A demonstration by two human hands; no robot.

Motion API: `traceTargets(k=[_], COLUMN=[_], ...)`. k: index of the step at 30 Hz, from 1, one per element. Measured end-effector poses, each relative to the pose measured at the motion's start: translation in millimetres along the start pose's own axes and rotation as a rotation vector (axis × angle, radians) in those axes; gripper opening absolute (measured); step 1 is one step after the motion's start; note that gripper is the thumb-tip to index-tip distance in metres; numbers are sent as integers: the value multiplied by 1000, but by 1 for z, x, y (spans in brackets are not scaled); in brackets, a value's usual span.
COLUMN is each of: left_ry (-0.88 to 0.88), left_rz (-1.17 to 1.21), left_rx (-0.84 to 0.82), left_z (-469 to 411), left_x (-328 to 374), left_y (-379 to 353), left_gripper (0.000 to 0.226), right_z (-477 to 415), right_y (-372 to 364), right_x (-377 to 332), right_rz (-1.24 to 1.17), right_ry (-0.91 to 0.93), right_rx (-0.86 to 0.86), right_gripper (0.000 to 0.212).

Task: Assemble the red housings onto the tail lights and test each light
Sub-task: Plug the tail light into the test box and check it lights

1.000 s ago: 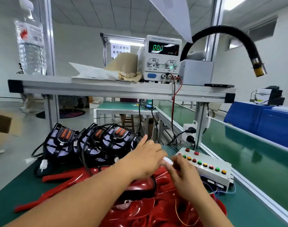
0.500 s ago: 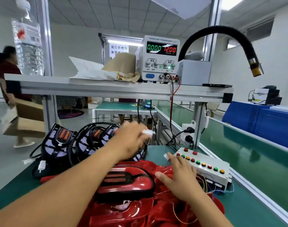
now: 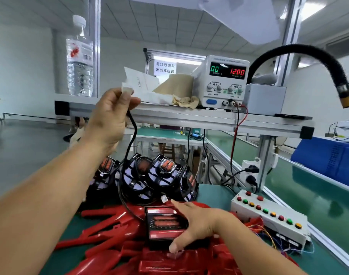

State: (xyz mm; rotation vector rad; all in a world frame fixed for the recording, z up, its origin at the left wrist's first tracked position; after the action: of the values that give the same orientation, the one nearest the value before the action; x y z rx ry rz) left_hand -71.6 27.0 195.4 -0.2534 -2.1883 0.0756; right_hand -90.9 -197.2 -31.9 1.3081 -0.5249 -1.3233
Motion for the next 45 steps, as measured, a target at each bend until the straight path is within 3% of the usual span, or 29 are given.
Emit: traceTargets(k=[5,9,13,16,19,21,23,25,28,32,34,36,39,41,43,45], left_ry=[-18,-40,159,320,454,470,464,440,449,556,586,579,567,571,580,598], left_rz=[244,638,986,1002,816,698,615,542,580,714,871,953,1007,1051,1076,1094], left_rx=[129,344,461,420,258,102,-16,-102,-104,71,175,258,267,221,162,95], left_z=[-1,22,65,104,135,149,156,160,161,153,149,148,148,149,150,153], left_x=[31,26,-36,-85,-119,-128,-129,-128,-132,-146,-156,-161,-163,-162,-160,-158], left_y=[37,73,79,50,2,-31,-52,-60,-59,-40,-24,-9,1,-1,-5,-15], left_gripper=[8,3,12,16,28,33,42,67,92,72,51,25,31,34,35,36], right_z=[7,29,52,60,58,57,59,62,59,61,68,79,88,84,76,77], right_y=[4,21,37,39,29,19,12,7,2,2,9,22,30,25,21,25], right_x=[-1,-12,-29,-43,-65,-79,-85,-84,-86,-82,-71,-50,-17,-6,-9,-18], right_rz=[-41,-361,-788,-1066,-1232,-1221,-1054,-819,-671,-684,-675,-590,-443,-502,-682,-718], right_ry=[23,136,285,367,416,383,261,72,26,177,217,136,-105,-190,-113,-58], right_rx=[186,465,712,836,889,933,1012,1045,944,906,939,1055,1145,1116,1130,1252], right_gripper=[137,123,111,106,96,97,106,113,109,88,59,29,39,50,35,19])
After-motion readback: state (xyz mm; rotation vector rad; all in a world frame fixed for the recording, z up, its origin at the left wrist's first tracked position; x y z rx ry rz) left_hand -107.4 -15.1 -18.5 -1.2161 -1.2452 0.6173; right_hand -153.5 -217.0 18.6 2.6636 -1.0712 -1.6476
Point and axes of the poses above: each hand's wrist, its own z-axis away from the middle knuckle, its own y-axis out of the back of the hand, x = y × z, the point moved 7 cm from there along -z, towards the middle knuckle, and after that the axes turned 10 degrees about y, right-handed, at the moved point
